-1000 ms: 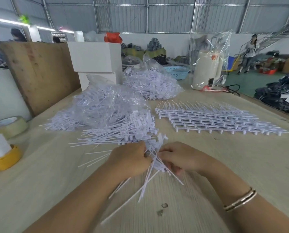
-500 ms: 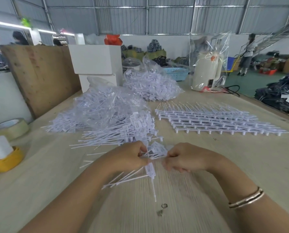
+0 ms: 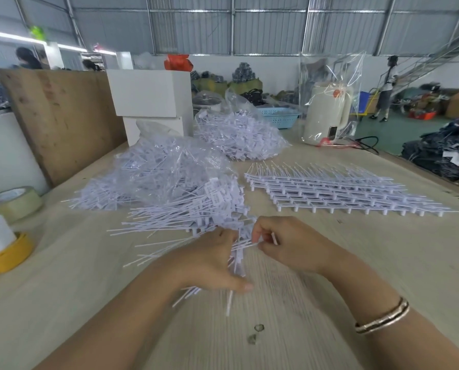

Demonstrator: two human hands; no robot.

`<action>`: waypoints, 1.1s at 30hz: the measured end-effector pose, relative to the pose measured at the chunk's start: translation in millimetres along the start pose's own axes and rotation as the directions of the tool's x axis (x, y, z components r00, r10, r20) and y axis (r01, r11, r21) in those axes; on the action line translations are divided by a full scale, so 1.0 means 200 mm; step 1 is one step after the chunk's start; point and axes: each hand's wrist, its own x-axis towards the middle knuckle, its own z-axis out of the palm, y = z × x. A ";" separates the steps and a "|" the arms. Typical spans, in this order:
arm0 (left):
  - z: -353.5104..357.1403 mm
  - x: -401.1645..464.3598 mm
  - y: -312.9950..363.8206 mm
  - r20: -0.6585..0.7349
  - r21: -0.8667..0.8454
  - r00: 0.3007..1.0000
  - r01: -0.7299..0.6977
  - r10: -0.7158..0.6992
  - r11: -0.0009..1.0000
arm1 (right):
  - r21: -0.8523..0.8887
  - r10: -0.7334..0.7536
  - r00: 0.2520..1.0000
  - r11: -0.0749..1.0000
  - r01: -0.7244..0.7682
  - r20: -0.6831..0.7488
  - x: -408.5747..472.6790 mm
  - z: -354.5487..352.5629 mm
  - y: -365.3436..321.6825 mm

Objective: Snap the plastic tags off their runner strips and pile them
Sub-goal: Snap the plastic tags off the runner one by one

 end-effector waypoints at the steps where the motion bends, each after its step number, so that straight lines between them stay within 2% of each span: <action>1: -0.02 0.00 -0.01 0.044 -0.045 0.999 -0.021 0.023 0.999 | -0.016 -0.001 1.000 1.000 0.001 -0.006 0.00 0.00 0.00; 4: -0.07 0.00 -0.07 0.148 -0.159 0.987 -0.034 0.057 0.987 | -0.043 -0.004 1.000 0.999 0.003 -0.026 0.01 0.01 0.01; 8: -0.08 0.01 -0.13 0.159 -0.178 0.983 -0.059 0.088 0.982 | -0.053 -0.016 0.998 0.999 0.012 -0.065 0.01 0.02 0.02; 11: -0.04 0.04 -0.12 -0.010 -0.162 0.996 -0.093 0.093 0.982 | -0.044 -0.034 0.993 0.999 0.029 -0.112 0.02 0.01 0.04; 13: -0.01 0.04 -0.11 -0.152 -0.087 0.985 -0.091 0.077 0.992 | -0.054 0.016 0.997 0.998 -0.020 -0.074 0.03 0.01 0.06; 15: 0.00 0.05 -0.11 -0.177 -0.038 0.982 -0.079 0.071 0.996 | -0.117 0.122 0.992 0.986 -0.118 0.028 0.02 0.02 0.09; 17: -0.02 0.03 -0.14 -0.106 -0.046 0.993 -0.049 0.044 0.998 | -0.123 0.194 0.974 0.976 -0.180 0.115 0.02 0.03 0.10; 20: -0.06 0.01 -0.16 -0.064 -0.032 0.998 0.009 -0.011 0.999 | 0.014 0.189 0.970 0.981 -0.193 0.150 0.01 0.05 0.08; 24: -0.03 0.02 -0.11 -0.180 0.111 0.984 0.003 0.017 0.994 | 0.166 0.099 0.969 0.976 -0.138 0.225 0.02 0.12 0.00; 26: -0.02 0.03 -0.10 -0.233 0.163 0.972 0.005 0.033 0.987 | 0.315 0.098 0.972 0.935 -0.164 0.213 0.03 0.12 -0.04; 29: -0.03 0.03 -0.10 -0.209 0.184 0.978 0.030 0.010 0.982 | 0.562 0.179 0.978 0.801 -0.207 0.105 0.04 0.09 -0.04; 33: -0.01 0.04 -0.10 -0.202 0.219 0.979 0.006 0.039 0.976 | 0.605 0.148 0.962 0.753 -0.259 0.229 0.05 0.15 -0.06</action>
